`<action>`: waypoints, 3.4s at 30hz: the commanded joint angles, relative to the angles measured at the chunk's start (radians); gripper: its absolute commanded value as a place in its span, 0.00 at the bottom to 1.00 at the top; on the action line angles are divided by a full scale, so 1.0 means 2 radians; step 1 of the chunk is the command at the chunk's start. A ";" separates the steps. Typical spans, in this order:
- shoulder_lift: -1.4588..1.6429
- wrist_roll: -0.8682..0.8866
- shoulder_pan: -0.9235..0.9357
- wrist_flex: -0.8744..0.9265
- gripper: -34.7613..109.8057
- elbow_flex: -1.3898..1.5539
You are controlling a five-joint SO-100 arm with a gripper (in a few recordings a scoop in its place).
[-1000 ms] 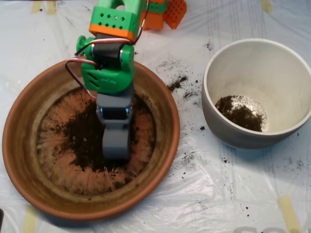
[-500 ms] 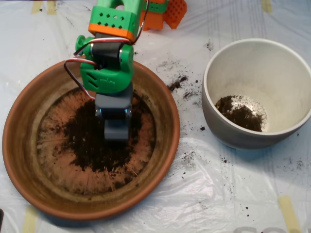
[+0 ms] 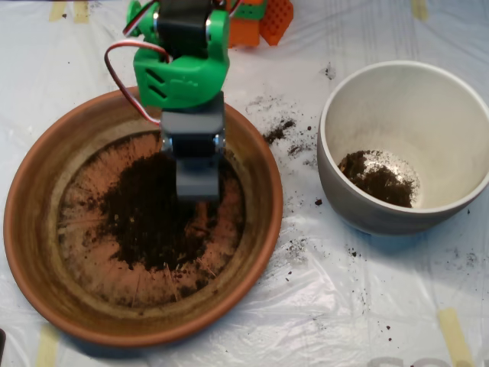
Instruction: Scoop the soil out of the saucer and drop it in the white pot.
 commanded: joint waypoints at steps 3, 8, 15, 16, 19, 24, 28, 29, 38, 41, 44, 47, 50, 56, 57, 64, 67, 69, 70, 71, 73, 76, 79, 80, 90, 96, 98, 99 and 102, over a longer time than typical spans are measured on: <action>0.105 -0.008 -0.025 0.036 0.24 -0.047; 0.143 -0.008 -0.057 0.058 0.24 -0.050; 0.153 -0.008 -0.123 0.109 0.24 -0.116; 0.146 -0.006 -0.132 0.117 0.24 -0.133; 0.119 -0.003 -0.161 0.144 0.24 -0.189; 0.069 -0.005 -0.214 0.170 0.24 -0.254; 0.041 -0.015 -0.259 0.176 0.24 -0.278; 0.032 -0.015 -0.268 0.178 0.24 -0.288; -0.001 -0.014 -0.318 0.191 0.24 -0.355; 0.004 -0.008 -0.328 0.193 0.24 -0.355; 0.011 0.002 -0.338 0.199 0.25 -0.356; 0.013 0.004 -0.343 0.206 0.40 -0.354; 0.017 0.010 -0.334 0.206 0.48 -0.347; 0.039 0.015 -0.324 0.186 0.47 -0.304; 0.042 0.016 -0.324 0.180 0.46 -0.295; 0.056 0.018 -0.325 0.160 0.45 -0.256; 0.056 0.018 -0.326 0.158 0.45 -0.255; 0.055 0.021 -0.326 0.160 0.45 -0.260; 0.054 0.021 -0.328 0.162 0.45 -0.264; 0.051 0.019 -0.331 0.166 0.45 -0.268; 0.044 0.014 -0.338 0.172 0.46 -0.268; 0.041 0.012 -0.342 0.172 0.47 -0.260; 0.046 0.018 -0.342 0.170 0.47 -0.265; 0.046 0.018 -0.342 0.173 0.47 -0.271; 0.048 0.059 -0.289 0.204 0.47 -0.357; 0.068 0.094 -0.192 0.187 0.48 -0.342; 0.090 0.093 -0.153 0.165 0.48 -0.303; 0.106 0.090 -0.133 0.146 0.49 -0.272; 0.153 0.085 -0.080 0.089 0.50 -0.172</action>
